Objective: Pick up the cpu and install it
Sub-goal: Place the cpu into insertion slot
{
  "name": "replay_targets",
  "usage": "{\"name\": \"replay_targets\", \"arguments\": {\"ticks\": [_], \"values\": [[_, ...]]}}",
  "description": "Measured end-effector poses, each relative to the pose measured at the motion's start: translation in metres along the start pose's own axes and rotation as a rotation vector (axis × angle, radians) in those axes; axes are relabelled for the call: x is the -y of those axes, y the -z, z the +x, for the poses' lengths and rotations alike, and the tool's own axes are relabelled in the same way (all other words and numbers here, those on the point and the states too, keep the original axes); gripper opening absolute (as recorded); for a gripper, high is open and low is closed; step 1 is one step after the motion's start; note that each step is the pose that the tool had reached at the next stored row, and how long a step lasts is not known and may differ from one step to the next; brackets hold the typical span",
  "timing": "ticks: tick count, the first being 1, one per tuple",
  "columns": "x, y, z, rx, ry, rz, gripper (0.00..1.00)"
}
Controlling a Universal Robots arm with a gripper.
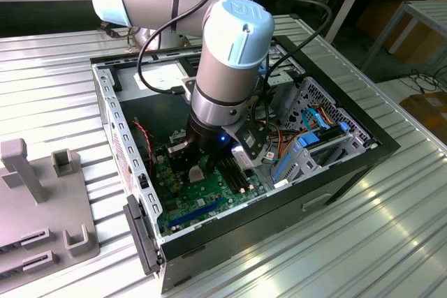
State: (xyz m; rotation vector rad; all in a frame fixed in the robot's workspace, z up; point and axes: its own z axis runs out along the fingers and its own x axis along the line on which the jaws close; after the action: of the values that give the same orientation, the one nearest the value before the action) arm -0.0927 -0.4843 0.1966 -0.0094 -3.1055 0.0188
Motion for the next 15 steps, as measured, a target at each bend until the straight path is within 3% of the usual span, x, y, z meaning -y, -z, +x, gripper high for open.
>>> {"name": "replay_targets", "arguments": {"ticks": [15], "values": [[0.0000,-0.0010,-0.0027,0.0000,0.000,0.0000,0.61]]}}
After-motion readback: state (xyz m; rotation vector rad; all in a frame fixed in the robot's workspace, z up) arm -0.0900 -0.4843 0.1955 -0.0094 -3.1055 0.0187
